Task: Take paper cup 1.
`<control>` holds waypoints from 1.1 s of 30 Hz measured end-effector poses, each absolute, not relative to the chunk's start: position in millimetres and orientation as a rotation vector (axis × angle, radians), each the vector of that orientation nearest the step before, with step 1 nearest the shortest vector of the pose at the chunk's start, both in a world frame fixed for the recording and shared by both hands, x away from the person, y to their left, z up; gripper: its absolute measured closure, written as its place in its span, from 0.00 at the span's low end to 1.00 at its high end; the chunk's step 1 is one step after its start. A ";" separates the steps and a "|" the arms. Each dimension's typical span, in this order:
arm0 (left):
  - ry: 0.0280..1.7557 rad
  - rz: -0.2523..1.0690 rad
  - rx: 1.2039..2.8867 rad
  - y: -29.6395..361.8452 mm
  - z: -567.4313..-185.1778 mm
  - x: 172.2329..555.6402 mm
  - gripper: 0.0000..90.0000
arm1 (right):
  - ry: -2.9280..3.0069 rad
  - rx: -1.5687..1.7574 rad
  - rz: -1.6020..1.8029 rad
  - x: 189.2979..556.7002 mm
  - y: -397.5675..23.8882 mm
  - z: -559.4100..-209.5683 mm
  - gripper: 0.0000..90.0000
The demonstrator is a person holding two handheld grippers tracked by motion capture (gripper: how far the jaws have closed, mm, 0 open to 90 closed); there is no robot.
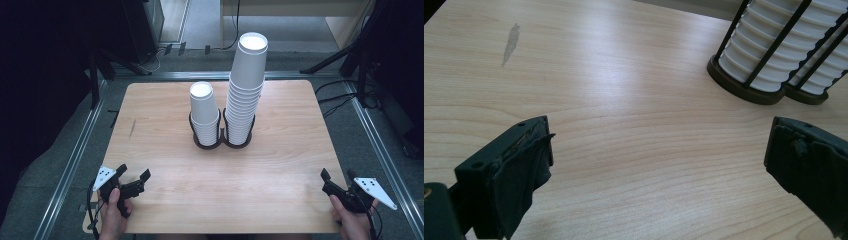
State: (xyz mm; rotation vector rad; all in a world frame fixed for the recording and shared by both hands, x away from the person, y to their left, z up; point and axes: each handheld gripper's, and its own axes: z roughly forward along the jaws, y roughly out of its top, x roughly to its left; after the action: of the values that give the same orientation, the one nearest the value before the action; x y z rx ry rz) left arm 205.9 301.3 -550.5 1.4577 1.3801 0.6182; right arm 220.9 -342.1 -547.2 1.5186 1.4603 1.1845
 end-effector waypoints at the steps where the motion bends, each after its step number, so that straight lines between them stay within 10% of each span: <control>1: 1.382 0.623 1.460 300.4 -550.4 205.8 0.00 | 1.462 1.520 1.185 220.8 -341.8 -547.2 0.16; 33: 1.220 0.608 1.558 217.8 -509.0 230.5 0.00 | 1.473 1.404 1.271 216.8 -309.7 -507.2 0.16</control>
State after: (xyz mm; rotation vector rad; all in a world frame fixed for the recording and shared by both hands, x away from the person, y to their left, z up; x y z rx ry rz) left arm 230.5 217.8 -509.0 1.5576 1.2198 0.6083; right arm 216.8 -309.7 -507.2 1.4043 1.4726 1.2714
